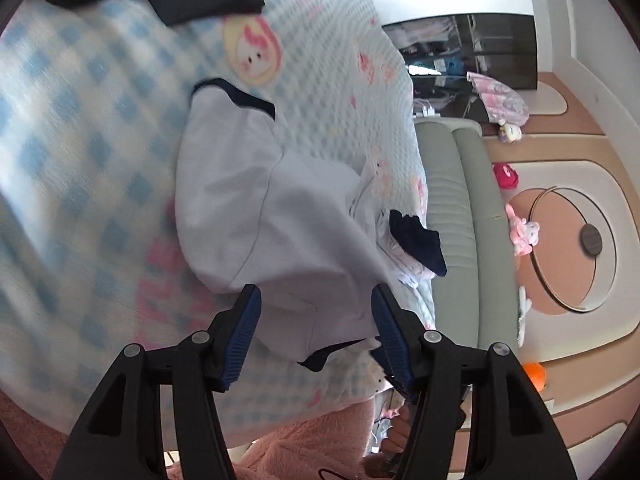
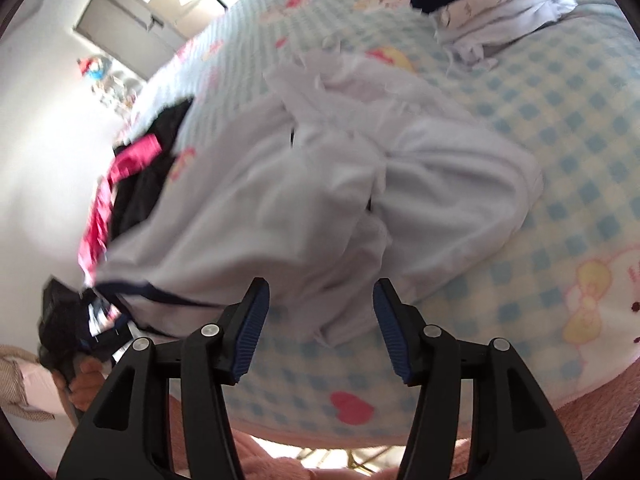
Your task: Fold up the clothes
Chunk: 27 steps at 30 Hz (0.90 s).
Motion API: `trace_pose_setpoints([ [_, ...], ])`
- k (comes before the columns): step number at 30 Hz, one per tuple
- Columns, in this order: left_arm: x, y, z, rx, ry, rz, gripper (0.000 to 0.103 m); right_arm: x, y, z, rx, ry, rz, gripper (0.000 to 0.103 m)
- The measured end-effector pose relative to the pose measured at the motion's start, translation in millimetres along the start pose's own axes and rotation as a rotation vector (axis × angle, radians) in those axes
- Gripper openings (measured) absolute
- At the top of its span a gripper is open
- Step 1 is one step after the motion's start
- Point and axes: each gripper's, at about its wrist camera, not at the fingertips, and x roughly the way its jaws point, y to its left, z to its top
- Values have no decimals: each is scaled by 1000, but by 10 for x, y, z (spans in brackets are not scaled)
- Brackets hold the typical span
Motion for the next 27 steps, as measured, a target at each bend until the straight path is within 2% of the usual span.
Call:
trace_pose_setpoints([
  [3,177,-6,-33,12,81,15,68,55,-40,129,38,-11,22,71],
  [4,278,-42,-58,36,125,18,68,110,-57,161,58,8,44,72],
  [5,315,-53,-46,43,134,11,68,152,-66,179,79,25,72,72],
  [9,336,-136,66,-4,115,-125,69,86,-40,275,112,6,160,72],
  [12,373,-179,152,-14,84,-106,82,-32,16,338,82,-28,164,77],
  [14,627,-151,139,-30,134,-20,81,86,62,376,67,5,121,78],
  [15,750,-142,128,-35,157,21,78,194,88,370,63,40,118,63],
  [16,848,-159,96,-22,176,53,74,303,113,364,58,75,116,31],
  [17,947,-177,63,-9,195,86,57,411,138,358,54,109,114,23],
  [18,1030,-200,32,7,208,117,40,446,183,333,29,115,103,20],
  [19,1021,-255,7,43,189,146,36,439,237,297,-7,105,88,15],
  [20,1008,-307,-15,78,172,169,32,402,278,270,-41,87,77,13],
  [21,968,-347,-21,100,163,157,28,351,299,249,-68,70,67,11],
  [24,836,-483,-33,161,138,140,22,153,312,228,-121,30,30,9],
  [26,800,-568,-55,209,133,143,22,14,328,210,-157,3,-4,7],
  [27,793,-598,-68,231,135,143,26,-41,321,184,-170,-5,-16,6],
])
